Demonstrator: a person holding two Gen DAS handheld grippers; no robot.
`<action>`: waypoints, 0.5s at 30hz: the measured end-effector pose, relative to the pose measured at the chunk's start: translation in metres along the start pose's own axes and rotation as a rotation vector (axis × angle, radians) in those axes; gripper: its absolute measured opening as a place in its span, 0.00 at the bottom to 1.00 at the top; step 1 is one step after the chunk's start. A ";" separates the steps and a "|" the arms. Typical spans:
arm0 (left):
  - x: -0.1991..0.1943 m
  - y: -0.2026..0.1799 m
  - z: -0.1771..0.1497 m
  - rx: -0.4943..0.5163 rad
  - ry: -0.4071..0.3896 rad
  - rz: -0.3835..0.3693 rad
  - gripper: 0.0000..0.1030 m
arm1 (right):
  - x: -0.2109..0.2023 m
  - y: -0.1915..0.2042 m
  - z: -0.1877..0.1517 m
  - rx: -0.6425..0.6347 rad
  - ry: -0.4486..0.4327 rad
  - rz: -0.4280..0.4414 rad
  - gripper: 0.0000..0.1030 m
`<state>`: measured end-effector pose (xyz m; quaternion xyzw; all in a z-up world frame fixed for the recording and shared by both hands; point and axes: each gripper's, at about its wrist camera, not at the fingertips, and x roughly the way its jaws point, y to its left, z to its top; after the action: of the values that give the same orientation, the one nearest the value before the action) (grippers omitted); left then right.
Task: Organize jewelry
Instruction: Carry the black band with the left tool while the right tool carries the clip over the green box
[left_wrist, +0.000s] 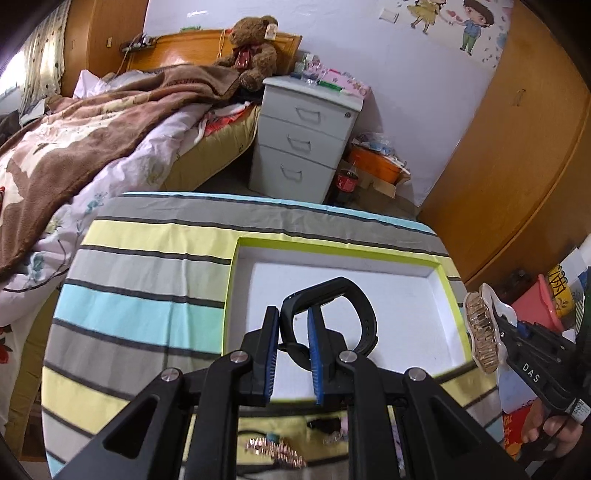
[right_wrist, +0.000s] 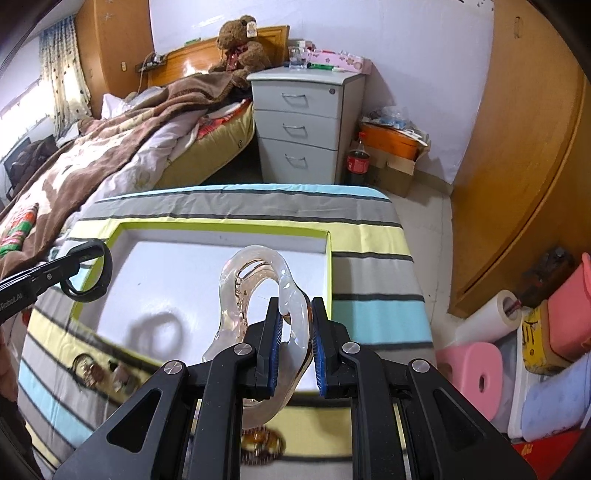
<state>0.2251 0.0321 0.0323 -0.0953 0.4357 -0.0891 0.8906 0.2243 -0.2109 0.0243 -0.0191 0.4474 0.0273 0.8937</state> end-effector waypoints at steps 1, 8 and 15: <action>0.006 0.001 0.002 -0.006 0.007 -0.002 0.16 | 0.006 0.000 0.002 0.004 0.008 0.000 0.15; 0.042 0.002 0.014 -0.003 0.047 0.023 0.16 | 0.041 0.000 0.014 0.022 0.054 -0.005 0.15; 0.066 0.004 0.019 -0.006 0.080 0.033 0.16 | 0.062 0.000 0.021 0.012 0.079 -0.011 0.15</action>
<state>0.2807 0.0215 -0.0071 -0.0871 0.4726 -0.0767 0.8736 0.2775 -0.2074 -0.0128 -0.0174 0.4823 0.0192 0.8756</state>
